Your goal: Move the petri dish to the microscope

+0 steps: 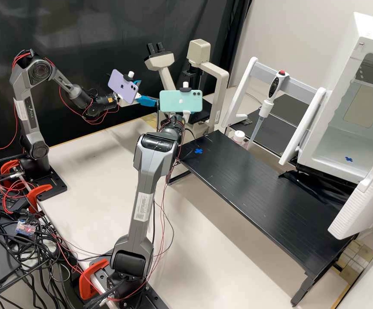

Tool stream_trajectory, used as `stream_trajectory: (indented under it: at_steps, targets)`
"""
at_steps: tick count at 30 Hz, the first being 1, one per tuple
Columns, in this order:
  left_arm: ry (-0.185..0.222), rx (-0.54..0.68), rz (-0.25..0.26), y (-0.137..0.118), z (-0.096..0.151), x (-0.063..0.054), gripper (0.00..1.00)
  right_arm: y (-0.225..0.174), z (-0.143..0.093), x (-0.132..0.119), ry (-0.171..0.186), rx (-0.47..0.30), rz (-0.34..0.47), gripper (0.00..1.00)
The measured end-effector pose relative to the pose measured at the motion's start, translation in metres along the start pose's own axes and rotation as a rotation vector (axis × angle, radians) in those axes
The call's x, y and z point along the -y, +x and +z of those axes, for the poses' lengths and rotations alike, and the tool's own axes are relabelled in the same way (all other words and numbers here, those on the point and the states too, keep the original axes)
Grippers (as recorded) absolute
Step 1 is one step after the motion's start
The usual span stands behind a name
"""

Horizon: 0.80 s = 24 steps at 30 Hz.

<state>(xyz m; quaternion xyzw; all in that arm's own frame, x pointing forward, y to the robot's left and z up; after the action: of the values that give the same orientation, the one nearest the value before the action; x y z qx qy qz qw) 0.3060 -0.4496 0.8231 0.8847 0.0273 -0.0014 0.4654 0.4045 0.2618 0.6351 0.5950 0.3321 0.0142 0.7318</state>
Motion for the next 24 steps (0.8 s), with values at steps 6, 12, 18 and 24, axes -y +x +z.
stream_trajectory:
  at_steps: [6, 12, 18, 24]
  targets:
    - [0.000, 0.000, 0.000, 0.000, 0.000, 0.000, 1.00, 0.015, 0.009, 0.000, 0.022, 0.012, -0.019, 0.00]
    - [0.000, 0.000, 0.000, 0.000, 0.000, 0.000, 1.00, 0.026, 0.021, 0.003, 0.055, 0.046, -0.049, 0.00]
    - [0.000, 0.000, 0.000, 0.000, 0.000, 0.000, 1.00, 0.028, 0.027, 0.003, 0.078, 0.043, -0.061, 1.00]
    - [0.000, 0.000, 0.000, 0.000, 0.000, 0.000, 1.00, 0.028, 0.028, 0.005, 0.085, 0.017, -0.103, 1.00]
